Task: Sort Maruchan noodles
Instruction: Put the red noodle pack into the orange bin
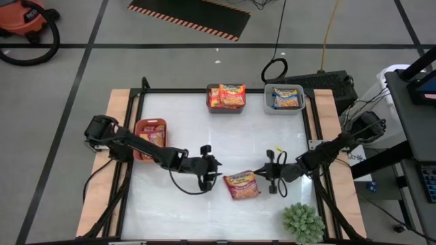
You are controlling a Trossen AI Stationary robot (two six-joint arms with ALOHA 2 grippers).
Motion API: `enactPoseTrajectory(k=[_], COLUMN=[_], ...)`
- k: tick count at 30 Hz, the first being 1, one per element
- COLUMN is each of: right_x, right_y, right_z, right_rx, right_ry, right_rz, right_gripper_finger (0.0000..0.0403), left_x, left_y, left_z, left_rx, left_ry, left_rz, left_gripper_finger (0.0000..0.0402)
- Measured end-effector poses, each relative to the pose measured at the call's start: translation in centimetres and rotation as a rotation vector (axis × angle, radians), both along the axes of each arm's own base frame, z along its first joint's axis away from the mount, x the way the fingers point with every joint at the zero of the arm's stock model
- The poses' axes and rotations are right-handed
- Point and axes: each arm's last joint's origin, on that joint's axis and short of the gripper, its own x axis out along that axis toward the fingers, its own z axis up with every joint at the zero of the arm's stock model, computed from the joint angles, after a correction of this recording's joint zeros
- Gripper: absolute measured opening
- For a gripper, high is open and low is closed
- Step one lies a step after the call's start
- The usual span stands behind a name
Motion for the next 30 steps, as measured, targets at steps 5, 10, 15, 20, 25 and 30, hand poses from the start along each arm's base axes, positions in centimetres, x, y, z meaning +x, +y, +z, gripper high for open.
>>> enactPoseTrajectory(k=[5,10,15,20,25,30], right_x=[0.4,0.4,0.5,0.5,0.5,0.5], right_y=[-0.3,-0.2,-0.3,-0.3,-0.3,-0.3], right_z=[0.4,0.5,0.6,0.6,0.6,0.6], right_rx=[-0.009,-0.004,-0.014,-0.021,-0.018,-0.018], right_ry=[-0.04,-0.052,-0.06,-0.063,-0.067,-0.068], right_rz=[-0.004,-0.004,-0.024,-0.028,-0.028,-0.029], right_gripper_finger=[0.0,0.0,0.0,0.0,0.0,0.0], left_x=[-1.1,-2.3,-2.2,-1.9,-1.1,-0.5], left_y=[0.1,0.4,0.7,0.9,0.3,-0.6], left_z=[1.7,2.5,2.4,1.8,0.6,-1.4], left_rx=[0.027,0.046,0.049,0.058,0.041,0.041], left_ry=[0.014,0.074,0.078,0.092,0.077,0.102], left_rz=[-0.023,-0.018,-0.007,0.01,0.006,-0.007], left_gripper_finger=[0.0182,0.0182,0.0194,0.0232,0.026,0.0264])
